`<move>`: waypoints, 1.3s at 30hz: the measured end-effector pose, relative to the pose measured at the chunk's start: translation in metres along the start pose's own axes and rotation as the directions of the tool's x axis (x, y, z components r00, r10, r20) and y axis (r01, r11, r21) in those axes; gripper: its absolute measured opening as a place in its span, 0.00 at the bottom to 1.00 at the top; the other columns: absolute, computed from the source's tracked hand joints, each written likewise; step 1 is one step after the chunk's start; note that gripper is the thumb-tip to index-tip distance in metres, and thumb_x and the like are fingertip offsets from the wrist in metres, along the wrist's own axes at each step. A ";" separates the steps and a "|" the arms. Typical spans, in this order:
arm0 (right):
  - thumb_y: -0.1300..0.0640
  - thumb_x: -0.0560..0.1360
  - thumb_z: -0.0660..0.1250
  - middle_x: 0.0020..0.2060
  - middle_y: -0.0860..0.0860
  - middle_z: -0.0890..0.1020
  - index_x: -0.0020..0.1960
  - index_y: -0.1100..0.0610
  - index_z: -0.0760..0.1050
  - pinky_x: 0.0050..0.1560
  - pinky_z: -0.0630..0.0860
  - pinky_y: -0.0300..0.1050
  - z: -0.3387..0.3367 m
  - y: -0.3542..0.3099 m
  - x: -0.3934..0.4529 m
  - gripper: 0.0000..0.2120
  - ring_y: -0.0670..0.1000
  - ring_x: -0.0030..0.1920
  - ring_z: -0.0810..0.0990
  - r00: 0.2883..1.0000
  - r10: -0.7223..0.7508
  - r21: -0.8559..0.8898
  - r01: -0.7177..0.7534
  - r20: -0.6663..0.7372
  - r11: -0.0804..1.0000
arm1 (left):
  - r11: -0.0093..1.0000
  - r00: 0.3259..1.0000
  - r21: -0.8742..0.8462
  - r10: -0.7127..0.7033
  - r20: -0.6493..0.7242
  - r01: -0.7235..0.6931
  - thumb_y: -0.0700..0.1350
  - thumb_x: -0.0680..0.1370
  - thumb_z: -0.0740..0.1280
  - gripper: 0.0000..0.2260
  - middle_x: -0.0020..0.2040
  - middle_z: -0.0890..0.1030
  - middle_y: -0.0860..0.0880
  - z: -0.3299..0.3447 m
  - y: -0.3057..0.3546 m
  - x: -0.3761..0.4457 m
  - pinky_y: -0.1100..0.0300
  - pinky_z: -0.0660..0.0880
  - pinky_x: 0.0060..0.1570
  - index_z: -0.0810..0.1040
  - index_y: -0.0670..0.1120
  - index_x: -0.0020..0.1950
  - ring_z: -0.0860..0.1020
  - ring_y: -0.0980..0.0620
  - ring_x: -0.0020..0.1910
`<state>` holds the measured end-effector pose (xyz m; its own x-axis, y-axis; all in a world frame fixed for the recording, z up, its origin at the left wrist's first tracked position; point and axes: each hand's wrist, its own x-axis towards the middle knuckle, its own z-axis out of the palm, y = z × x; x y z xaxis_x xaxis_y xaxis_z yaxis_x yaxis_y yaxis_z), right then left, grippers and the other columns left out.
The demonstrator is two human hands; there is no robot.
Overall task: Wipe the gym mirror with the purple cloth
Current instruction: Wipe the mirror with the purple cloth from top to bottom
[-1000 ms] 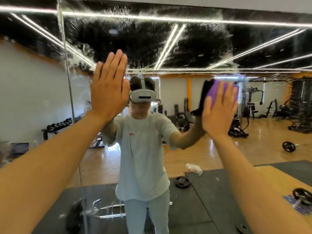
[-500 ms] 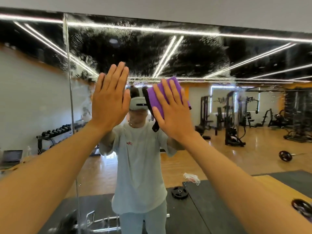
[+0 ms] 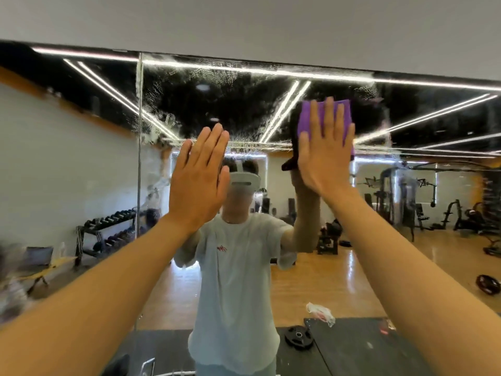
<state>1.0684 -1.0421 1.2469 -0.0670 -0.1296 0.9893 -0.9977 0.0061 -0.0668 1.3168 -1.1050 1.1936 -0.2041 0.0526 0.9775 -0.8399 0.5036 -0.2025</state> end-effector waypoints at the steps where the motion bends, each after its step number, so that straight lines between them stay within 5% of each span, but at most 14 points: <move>1: 0.47 0.87 0.47 0.84 0.57 0.46 0.85 0.55 0.44 0.82 0.42 0.62 0.006 -0.013 -0.012 0.30 0.59 0.84 0.43 0.989 -0.148 -0.023 0.149 0.015 0.989 | 1.000 1.000 0.001 0.006 -0.002 -0.006 0.47 0.87 0.57 0.28 0.86 0.55 0.47 0.001 0.000 0.000 0.43 0.52 0.83 0.55 0.44 0.86 0.51 0.49 0.85; 3: 0.46 0.87 0.48 0.84 0.57 0.48 0.85 0.54 0.47 0.82 0.45 0.63 0.015 -0.032 -0.037 0.30 0.58 0.84 0.45 0.928 -0.363 -0.051 0.368 0.077 0.929 | 1.000 1.000 -0.004 0.013 -0.007 -0.013 0.47 0.87 0.57 0.28 0.86 0.56 0.46 0.001 -0.001 0.000 0.43 0.52 0.83 0.55 0.44 0.86 0.51 0.49 0.85; 8: 0.44 0.87 0.48 0.84 0.54 0.52 0.85 0.52 0.52 0.83 0.41 0.59 0.008 -0.021 -0.041 0.29 0.56 0.84 0.47 0.782 -0.596 -0.090 0.617 0.182 0.782 | 1.000 1.000 0.010 0.011 -0.001 -0.011 0.47 0.87 0.56 0.28 0.86 0.55 0.47 0.002 -0.002 0.000 0.44 0.52 0.83 0.54 0.44 0.86 0.51 0.49 0.85; 10: 0.44 0.86 0.49 0.84 0.54 0.53 0.85 0.52 0.52 0.81 0.34 0.53 0.002 -0.013 -0.003 0.29 0.55 0.84 0.48 0.866 -0.485 -0.112 0.497 0.117 0.860 | 1.000 1.000 0.011 0.007 -0.004 -0.007 0.48 0.87 0.56 0.28 0.86 0.55 0.47 0.003 -0.003 0.000 0.44 0.51 0.83 0.55 0.44 0.86 0.51 0.49 0.85; 12: 0.43 0.86 0.46 0.85 0.55 0.48 0.86 0.53 0.47 0.80 0.34 0.54 -0.005 -0.002 0.042 0.31 0.56 0.84 0.45 0.975 -0.213 -0.096 0.219 0.062 0.971 | 1.000 1.000 0.016 0.004 0.000 -0.004 0.48 0.87 0.55 0.27 0.86 0.55 0.47 0.001 -0.003 -0.001 0.45 0.51 0.83 0.54 0.44 0.86 0.51 0.49 0.85; 15: 0.42 0.86 0.42 0.84 0.57 0.43 0.85 0.55 0.41 0.81 0.37 0.60 -0.007 -0.006 0.065 0.32 0.58 0.84 0.40 0.998 0.030 -0.066 -0.026 0.059 0.997 | 1.000 1.000 0.014 0.015 0.004 -0.015 0.49 0.87 0.54 0.27 0.86 0.55 0.47 0.000 -0.003 0.000 0.45 0.50 0.83 0.54 0.44 0.86 0.51 0.49 0.85; 19: 0.44 0.87 0.46 0.85 0.57 0.46 0.85 0.54 0.44 0.83 0.41 0.61 0.009 -0.032 0.015 0.30 0.58 0.84 0.44 0.967 -0.252 -0.077 0.255 0.046 0.964 | 1.000 1.000 0.007 0.007 -0.004 -0.007 0.49 0.87 0.55 0.28 0.86 0.55 0.47 0.002 -0.003 -0.001 0.45 0.51 0.83 0.54 0.44 0.86 0.50 0.49 0.86; 26: 0.41 0.87 0.48 0.85 0.55 0.49 0.85 0.53 0.49 0.83 0.45 0.61 0.012 -0.032 -0.062 0.31 0.56 0.84 0.44 0.734 -0.635 -0.078 0.666 0.240 0.741 | 1.000 1.000 0.014 0.019 -0.011 -0.019 0.49 0.87 0.53 0.27 0.86 0.56 0.46 0.000 -0.002 -0.001 0.45 0.51 0.83 0.55 0.44 0.86 0.52 0.49 0.85; 28: 0.42 0.87 0.47 0.85 0.55 0.49 0.85 0.53 0.48 0.83 0.45 0.59 0.007 -0.027 -0.036 0.30 0.56 0.84 0.45 0.757 -0.611 -0.101 0.643 0.230 0.759 | 1.000 1.000 0.013 0.022 -0.013 -0.022 0.49 0.87 0.53 0.27 0.86 0.56 0.46 0.001 -0.003 0.000 0.45 0.51 0.83 0.55 0.44 0.86 0.52 0.49 0.85; 32: 0.45 0.87 0.45 0.84 0.58 0.49 0.85 0.57 0.47 0.83 0.42 0.57 0.003 -0.044 0.026 0.30 0.58 0.84 0.46 0.918 -0.377 -0.093 0.388 0.122 0.917 | 1.000 1.000 0.017 0.011 -0.009 -0.011 0.49 0.87 0.55 0.28 0.86 0.55 0.47 0.001 -0.004 -0.001 0.45 0.51 0.83 0.55 0.45 0.86 0.51 0.49 0.85; 39: 0.51 0.85 0.48 0.84 0.62 0.45 0.84 0.61 0.43 0.80 0.36 0.54 -0.001 -0.064 0.041 0.32 0.62 0.84 0.42 0.906 -0.367 -0.056 0.386 0.211 0.921 | 1.000 1.000 0.018 0.012 -0.013 -0.012 0.50 0.87 0.55 0.28 0.86 0.56 0.47 -0.001 -0.004 0.000 0.47 0.50 0.84 0.56 0.44 0.86 0.53 0.49 0.85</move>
<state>1.1296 -1.0466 1.2914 0.3056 -0.3288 0.8936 -0.9448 0.0115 0.3274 1.3205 -1.1057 1.1939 -0.2074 0.0700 0.9757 -0.8464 0.4872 -0.2149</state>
